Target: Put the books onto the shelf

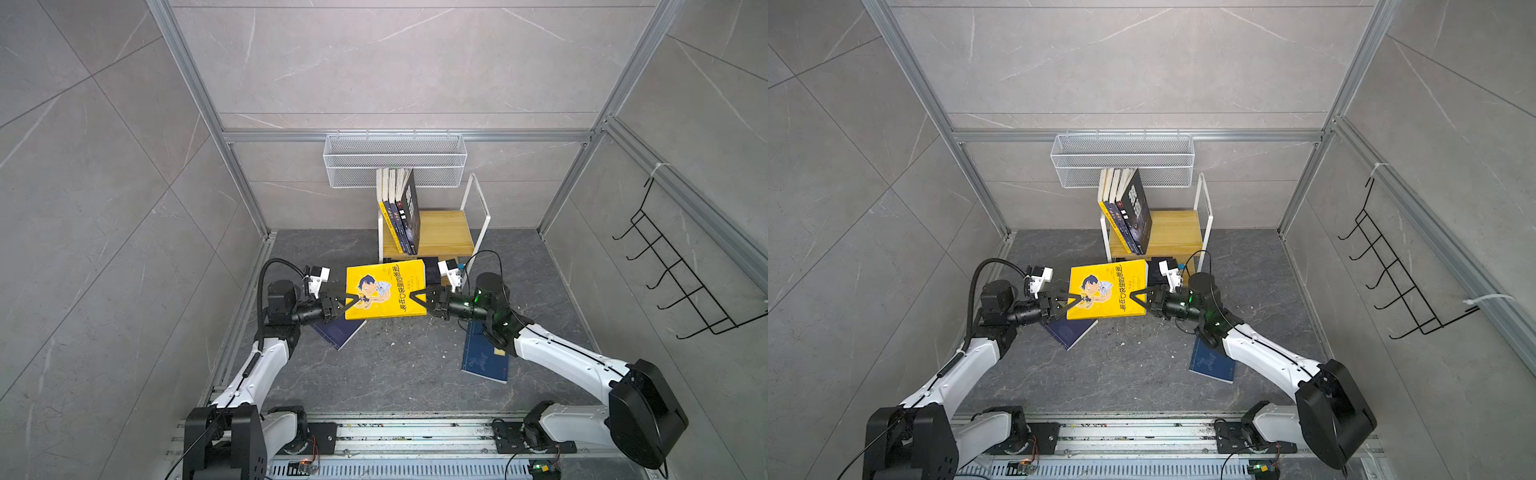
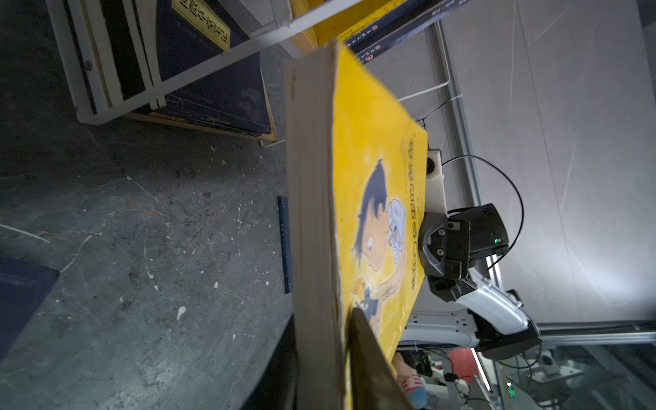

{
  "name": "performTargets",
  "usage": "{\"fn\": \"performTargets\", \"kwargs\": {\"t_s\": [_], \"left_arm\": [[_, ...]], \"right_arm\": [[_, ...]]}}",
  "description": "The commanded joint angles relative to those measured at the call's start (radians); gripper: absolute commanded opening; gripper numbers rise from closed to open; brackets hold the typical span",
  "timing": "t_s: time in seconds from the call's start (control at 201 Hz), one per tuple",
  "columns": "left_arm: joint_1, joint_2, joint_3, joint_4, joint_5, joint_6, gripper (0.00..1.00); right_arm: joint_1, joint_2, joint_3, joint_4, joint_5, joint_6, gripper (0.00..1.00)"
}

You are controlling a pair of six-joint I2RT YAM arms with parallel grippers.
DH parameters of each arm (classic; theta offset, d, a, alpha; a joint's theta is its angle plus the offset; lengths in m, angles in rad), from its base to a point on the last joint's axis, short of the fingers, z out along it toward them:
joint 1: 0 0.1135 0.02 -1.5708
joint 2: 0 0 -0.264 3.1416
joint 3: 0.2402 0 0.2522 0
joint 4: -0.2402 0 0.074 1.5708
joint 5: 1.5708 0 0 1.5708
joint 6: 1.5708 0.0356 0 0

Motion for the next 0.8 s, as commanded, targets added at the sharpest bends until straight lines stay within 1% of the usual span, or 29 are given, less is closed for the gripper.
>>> {"fn": "performTargets", "kwargs": {"t_s": [0.0, 0.04, 0.055, 0.085, 0.164, 0.214, 0.254, 0.388, 0.478, 0.518, 0.573, 0.642, 0.712, 0.797], "left_arm": [[-0.005, -0.026, 0.058, -0.037, 0.025, 0.048, 0.00], [-0.002, -0.027, 0.060, -0.049, 0.024, 0.063, 0.00], [0.000, -0.026, 0.063, -0.055, 0.024, 0.066, 0.00], [0.006, -0.023, 0.068, -0.070, 0.024, 0.075, 0.00], [0.028, -0.020, 0.084, -0.108, 0.021, 0.083, 0.00], [0.039, -0.020, 0.092, -0.127, 0.020, 0.096, 0.00], [0.047, -0.020, 0.094, -0.136, 0.020, 0.106, 0.00], [0.077, -0.017, 0.105, -0.174, 0.017, 0.102, 0.00], [0.080, -0.021, 0.102, -0.188, 0.008, 0.122, 0.00], [0.080, -0.020, 0.100, -0.190, 0.007, 0.126, 0.00], [0.087, -0.016, 0.105, -0.200, 0.006, 0.124, 0.00], [0.099, -0.010, 0.113, -0.226, -0.005, 0.129, 0.00], [0.100, -0.010, 0.113, -0.245, -0.018, 0.149, 0.00], [0.101, -0.006, 0.116, -0.259, -0.022, 0.155, 0.00]], "right_arm": [[0.015, 0.005, 0.029, 0.014, 0.001, -0.080, 0.00], [0.015, -0.001, 0.028, -0.029, 0.017, -0.105, 0.00], [0.015, -0.005, 0.029, -0.046, 0.022, -0.105, 0.03], [0.014, -0.013, 0.028, -0.074, 0.031, -0.146, 0.09], [0.015, -0.044, 0.025, -0.162, 0.068, -0.205, 0.33], [0.015, -0.066, 0.029, -0.234, 0.101, -0.261, 0.42], [0.015, -0.083, 0.035, -0.289, 0.130, -0.306, 0.46], [0.026, -0.158, 0.062, -0.499, 0.278, -0.442, 0.53], [0.057, -0.204, 0.059, -0.573, 0.379, -0.537, 0.55], [0.082, -0.213, 0.069, -0.622, 0.459, -0.567, 0.55], [0.142, -0.210, 0.103, -0.701, 0.589, -0.610, 0.56], [0.268, -0.178, 0.159, -0.768, 0.755, -0.712, 0.57], [0.370, -0.139, 0.175, -0.737, 0.839, -0.820, 0.58], [0.464, -0.070, 0.232, -0.741, 0.978, -0.910, 0.58]]}}
